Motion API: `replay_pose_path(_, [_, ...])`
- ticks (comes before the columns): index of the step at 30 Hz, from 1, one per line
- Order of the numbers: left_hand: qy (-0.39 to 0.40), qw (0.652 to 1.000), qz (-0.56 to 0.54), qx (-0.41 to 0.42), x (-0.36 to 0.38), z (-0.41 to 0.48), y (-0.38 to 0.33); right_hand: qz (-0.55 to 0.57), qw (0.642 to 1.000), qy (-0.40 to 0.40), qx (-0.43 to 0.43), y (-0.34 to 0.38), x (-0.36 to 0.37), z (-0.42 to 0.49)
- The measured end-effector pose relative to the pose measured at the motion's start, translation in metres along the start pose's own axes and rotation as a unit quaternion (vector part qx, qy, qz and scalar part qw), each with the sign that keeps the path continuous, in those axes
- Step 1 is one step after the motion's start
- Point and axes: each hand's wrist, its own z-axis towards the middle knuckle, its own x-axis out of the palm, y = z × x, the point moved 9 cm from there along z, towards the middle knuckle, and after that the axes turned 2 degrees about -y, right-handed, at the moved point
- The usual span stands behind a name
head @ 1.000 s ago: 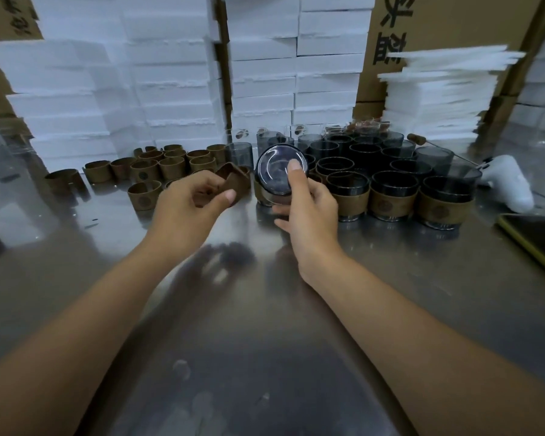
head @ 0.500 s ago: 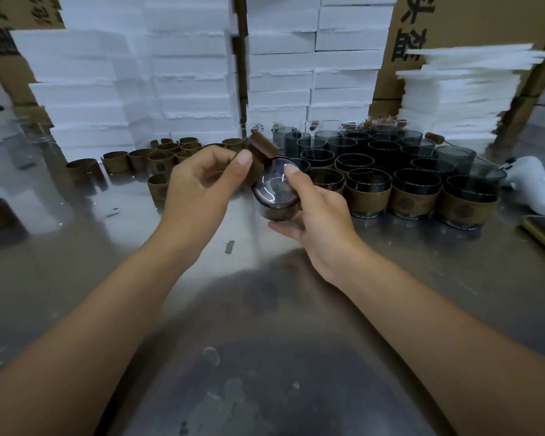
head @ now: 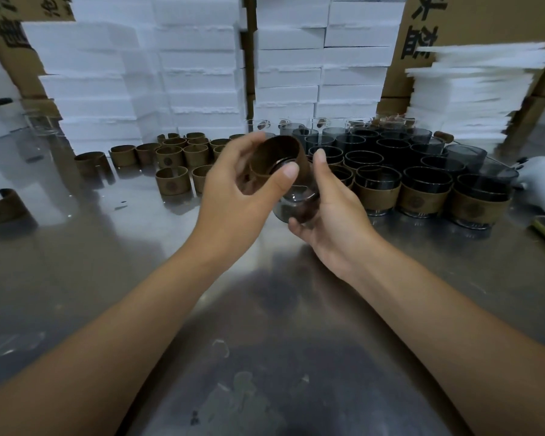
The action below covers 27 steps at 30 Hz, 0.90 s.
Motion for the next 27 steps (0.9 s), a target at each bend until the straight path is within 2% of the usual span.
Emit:
replay_pose_path(8, [0.049,0.998,0.04,0.023,0.015,-0.003,0.005,0.014,0.999,0.003,0.036,-0.006,0.0,0.002])
replay_pose_path(19, [0.033,0.998,0.044,0.029,0.007,0.002,0.006,0.018,0.996,0.073,0.046,-0.006,0.016,-0.004])
replay_pose_path(27, [0.069,0.997,-0.024,-0.007,0.014,0.0,0.009,0.064,0.994,0.071,0.05,-0.002,0.017,-0.005])
